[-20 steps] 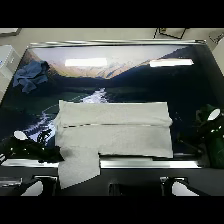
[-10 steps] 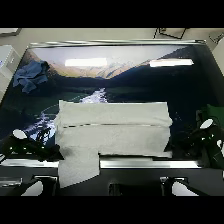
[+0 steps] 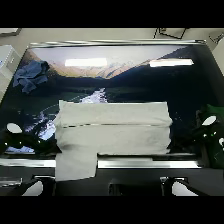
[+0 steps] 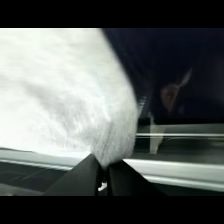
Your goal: Fold the clothes and pants, and hang the long-sleeved shirts on hangers.
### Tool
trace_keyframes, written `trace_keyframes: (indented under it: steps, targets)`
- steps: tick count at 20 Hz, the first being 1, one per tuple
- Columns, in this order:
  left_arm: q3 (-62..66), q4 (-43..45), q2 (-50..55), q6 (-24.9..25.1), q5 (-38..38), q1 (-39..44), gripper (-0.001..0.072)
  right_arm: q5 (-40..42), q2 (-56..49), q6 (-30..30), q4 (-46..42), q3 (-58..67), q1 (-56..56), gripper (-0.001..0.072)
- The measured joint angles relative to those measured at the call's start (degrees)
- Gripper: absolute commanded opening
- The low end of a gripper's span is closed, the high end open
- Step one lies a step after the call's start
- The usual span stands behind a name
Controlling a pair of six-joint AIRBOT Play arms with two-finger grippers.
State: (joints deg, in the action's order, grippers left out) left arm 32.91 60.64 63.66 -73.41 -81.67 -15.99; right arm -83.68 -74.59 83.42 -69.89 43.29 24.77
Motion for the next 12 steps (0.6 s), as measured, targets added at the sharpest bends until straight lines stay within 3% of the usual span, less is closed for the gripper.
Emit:
trace_keyframes:
  steps: [6,12]
  targets:
    - [16.2,-0.3,3.0,-3.5,0.4,0.1,0.0026,0.9,-1.1,4.5,1.7,15.0,-3.8,0.0044]
    - [36.3,-2.5,16.4,-6.4,4.3,3.2,0.0027,6.2,-12.9,9.1,0.4,31.3,-9.8,0.0046]
